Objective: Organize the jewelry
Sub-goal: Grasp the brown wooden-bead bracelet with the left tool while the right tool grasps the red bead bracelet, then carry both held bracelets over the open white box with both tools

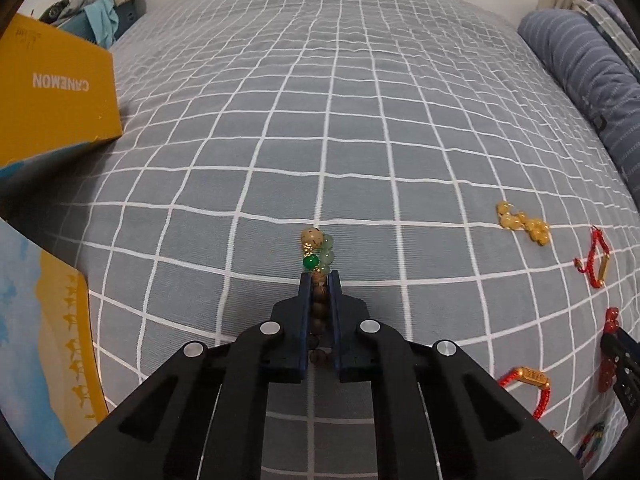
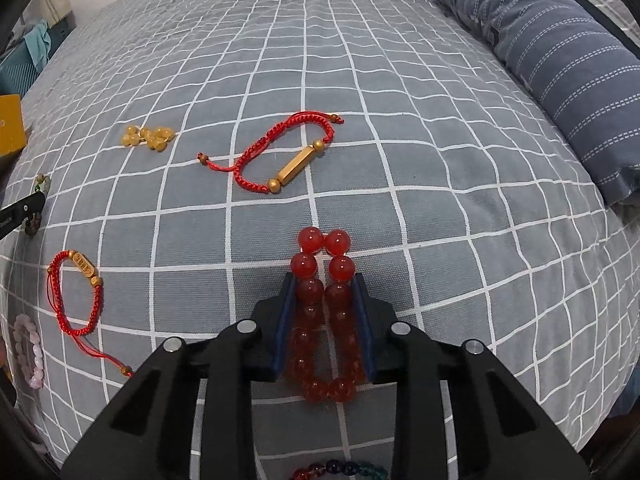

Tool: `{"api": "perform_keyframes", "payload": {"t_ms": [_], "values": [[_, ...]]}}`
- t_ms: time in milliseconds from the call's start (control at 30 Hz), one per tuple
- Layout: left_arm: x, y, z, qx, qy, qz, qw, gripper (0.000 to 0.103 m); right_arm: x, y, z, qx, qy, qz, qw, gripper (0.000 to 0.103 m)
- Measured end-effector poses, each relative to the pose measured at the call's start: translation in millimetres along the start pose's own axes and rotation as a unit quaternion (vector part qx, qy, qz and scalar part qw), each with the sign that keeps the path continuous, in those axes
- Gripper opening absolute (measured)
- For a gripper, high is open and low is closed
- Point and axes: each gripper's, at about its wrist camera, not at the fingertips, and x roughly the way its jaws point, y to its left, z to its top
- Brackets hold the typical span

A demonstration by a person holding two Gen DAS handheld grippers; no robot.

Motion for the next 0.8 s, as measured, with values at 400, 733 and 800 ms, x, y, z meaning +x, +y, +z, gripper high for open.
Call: {"api": "perform_keyframes", "payload": {"t_ms": [400,733,800], "values": [[-22.0,-5.2,1.0,0.012,-0.026,-0.019,0.9994,0.007,-11.7,-1.8,0.2,0.002,-0.016,0.011,1.0,0.013],[-33.9,-7.1,-0.7,0.018,-0.035,-0.021,0.999,0.007,-22.3,-1.9,-1.8,0.001,-0.032,0.008,0.999,0.013],[-35.8,-7.6,-1.6,0.02,-0.037,-0.021,0.9989,0.007,-25.4,-1.7,-2.3,0.0,-0.036,0.007,0.999,0.013]]}}
